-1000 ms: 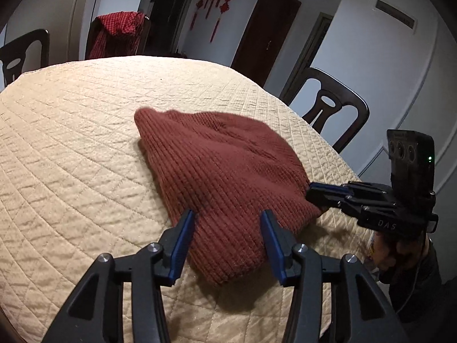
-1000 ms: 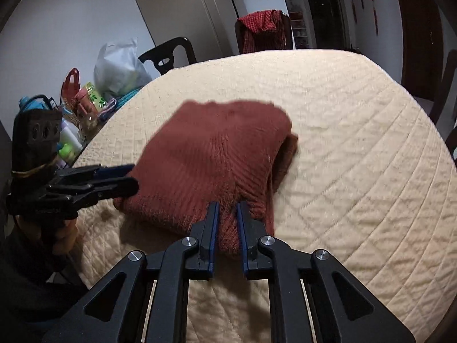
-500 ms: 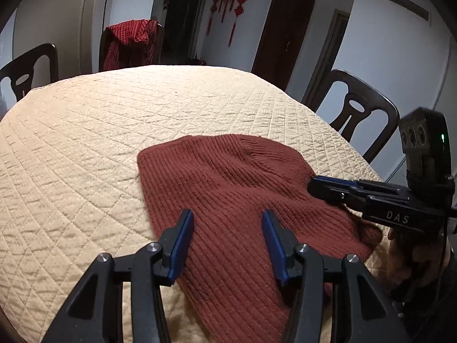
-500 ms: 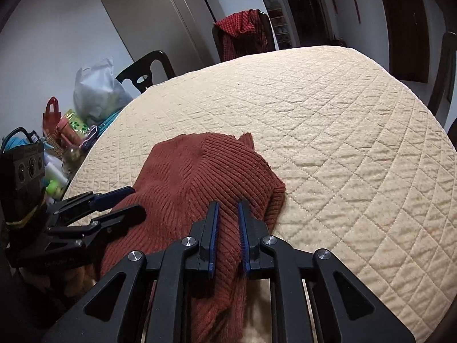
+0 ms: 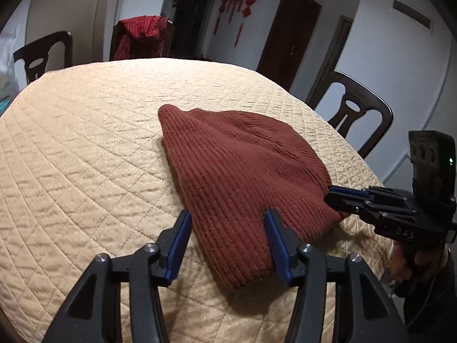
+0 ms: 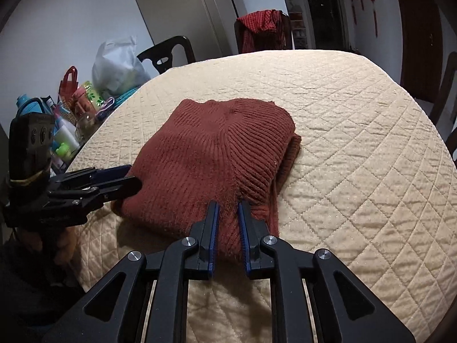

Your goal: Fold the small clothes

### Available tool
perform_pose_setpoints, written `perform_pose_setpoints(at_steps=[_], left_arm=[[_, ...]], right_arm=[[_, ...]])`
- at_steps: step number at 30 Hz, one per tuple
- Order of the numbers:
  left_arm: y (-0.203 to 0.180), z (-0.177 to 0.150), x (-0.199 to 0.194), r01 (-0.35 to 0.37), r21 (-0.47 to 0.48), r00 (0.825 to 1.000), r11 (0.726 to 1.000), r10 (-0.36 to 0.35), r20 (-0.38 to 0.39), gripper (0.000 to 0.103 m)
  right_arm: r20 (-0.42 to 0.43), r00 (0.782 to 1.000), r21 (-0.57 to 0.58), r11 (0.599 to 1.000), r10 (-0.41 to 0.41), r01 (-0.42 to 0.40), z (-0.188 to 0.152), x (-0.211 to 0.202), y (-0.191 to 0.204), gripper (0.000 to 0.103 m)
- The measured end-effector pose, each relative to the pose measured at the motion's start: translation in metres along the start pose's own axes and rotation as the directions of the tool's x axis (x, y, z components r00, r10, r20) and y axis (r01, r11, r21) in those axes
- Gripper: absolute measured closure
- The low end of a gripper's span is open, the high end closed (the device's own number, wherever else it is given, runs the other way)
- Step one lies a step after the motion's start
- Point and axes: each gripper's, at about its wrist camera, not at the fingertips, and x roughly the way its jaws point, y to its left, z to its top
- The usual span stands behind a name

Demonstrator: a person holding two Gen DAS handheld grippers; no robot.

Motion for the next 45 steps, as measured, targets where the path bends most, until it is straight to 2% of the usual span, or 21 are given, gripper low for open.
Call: perform_pose_setpoints(at_steps=[6, 9, 11, 14, 25, 31, 34, 41, 45], left_arm=[[-0.001, 0.002, -0.004, -0.021, 0.002, 1.0, 1.0, 0.021, 0.009, 0.043], [-0.001, 0.004, -0.009, -0.024, 0.0, 1.0, 1.0, 0.024, 0.017, 0.043], [-0.001, 0.007, -0.012, -0.024, 0.001, 0.999, 1.0, 0.024, 0.022, 0.044], [0.002, 0.012, -0.015, -0.021, -0.004, 0.999, 1.0, 0.021, 0.035, 0.044], [0.018, 0.026, -0.007, -0.014, -0.079, 0.999, 0.997, 0.018, 0.042, 0.044], [0.023, 0.028, 0.004, 0.05, -0.133, 0.998, 0.99, -0.046, 0.035, 0.043], [0.023, 0.027, 0.015, 0.054, -0.143, 0.999, 0.988, -0.053, 0.007, 0.043], [0.034, 0.018, 0.027, 0.115, -0.216, 0.993, 0.97, -0.12, -0.011, 0.034], [0.035, 0.017, 0.036, 0.13, -0.243, 0.99, 0.961, -0.141, -0.027, 0.032]], right_arm=[[0.01, 1.0, 0.012, 1.0, -0.016, 0.016, 0.001, -0.005, 0.003, 0.088], [0.034, 0.999, 0.037, 0.999, -0.006, 0.005, 0.001, -0.014, 0.001, 0.083], [0.05, 0.999, 0.048, 0.999, -0.002, 0.0, 0.004, -0.02, 0.001, 0.074], [0.063, 0.998, 0.059, 0.998, -0.012, 0.008, 0.007, -0.023, -0.002, 0.067], [0.043, 0.999, 0.156, 0.988, -0.001, -0.006, 0.018, -0.006, -0.022, 0.065], [0.03, 0.997, 0.229, 0.971, 0.066, -0.071, 0.022, 0.007, -0.036, 0.061], [0.013, 0.994, 0.272, 0.957, 0.106, -0.105, 0.021, 0.017, -0.045, 0.06], [0.002, 0.978, 0.343, 0.919, 0.207, -0.195, 0.015, 0.033, -0.058, 0.057], [0.009, 0.974, 0.349, 0.912, 0.227, -0.216, 0.018, 0.037, -0.06, 0.057]])
